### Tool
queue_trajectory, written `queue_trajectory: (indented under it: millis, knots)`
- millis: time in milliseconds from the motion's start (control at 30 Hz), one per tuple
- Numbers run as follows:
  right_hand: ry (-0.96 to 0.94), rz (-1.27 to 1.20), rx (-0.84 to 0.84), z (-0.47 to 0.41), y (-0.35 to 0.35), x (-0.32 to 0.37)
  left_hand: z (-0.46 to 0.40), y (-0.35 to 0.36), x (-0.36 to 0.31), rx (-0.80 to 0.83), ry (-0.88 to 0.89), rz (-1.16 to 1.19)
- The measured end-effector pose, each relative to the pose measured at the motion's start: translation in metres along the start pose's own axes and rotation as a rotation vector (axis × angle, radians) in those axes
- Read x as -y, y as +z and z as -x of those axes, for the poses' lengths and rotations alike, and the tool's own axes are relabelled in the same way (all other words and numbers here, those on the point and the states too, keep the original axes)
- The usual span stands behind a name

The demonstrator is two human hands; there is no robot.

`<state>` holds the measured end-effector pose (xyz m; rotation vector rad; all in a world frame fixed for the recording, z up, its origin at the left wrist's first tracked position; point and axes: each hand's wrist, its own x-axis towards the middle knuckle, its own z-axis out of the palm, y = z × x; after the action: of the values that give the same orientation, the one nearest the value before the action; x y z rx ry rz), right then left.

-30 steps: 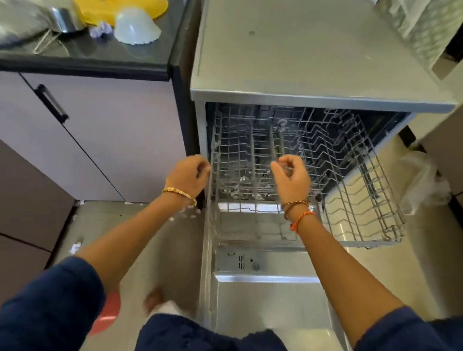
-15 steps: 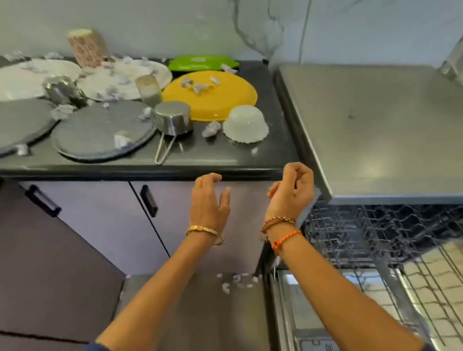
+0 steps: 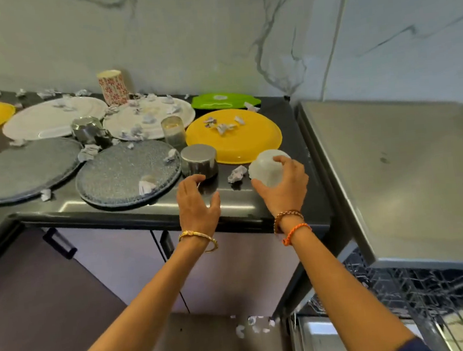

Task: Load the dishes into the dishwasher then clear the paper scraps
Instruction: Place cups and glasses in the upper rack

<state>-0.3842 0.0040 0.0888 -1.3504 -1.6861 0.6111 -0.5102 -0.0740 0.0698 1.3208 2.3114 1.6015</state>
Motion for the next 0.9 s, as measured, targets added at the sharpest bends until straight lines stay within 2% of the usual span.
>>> queue_trajectory:
  millis: [67,133,267,433,600,700,833,900]
  knots:
    - [-0.013,0.151,-0.007,-0.019,0.004,-0.009,-0.01,0.009,0.0,0.033,0.073,-0.059]
    - [-0.04,0.196,-0.039,-0.033,0.009,-0.019,-0.021,0.022,-0.002,0.081,0.173,-0.102]
    - [-0.017,0.096,-0.082,-0.048,0.02,-0.034,-0.032,0.051,0.001,0.18,0.335,-0.143]
    - [-0.065,0.091,0.031,-0.056,0.031,-0.045,-0.036,0.06,0.014,0.132,0.325,-0.228]
    - [-0.012,0.063,-0.009,-0.054,0.026,-0.044,-0.032,0.061,0.011,0.203,0.276,-0.189]
    - [-0.025,-0.05,-0.082,-0.052,0.022,-0.04,-0.031,0.057,0.011,0.229,0.251,-0.143]
    - [-0.061,-0.141,-0.174,-0.043,0.017,-0.031,-0.029,0.048,0.003,0.272,0.254,0.054]
    - [-0.089,-0.175,-0.16,-0.041,0.015,-0.028,-0.033,0.043,0.001,0.27,0.154,0.21]
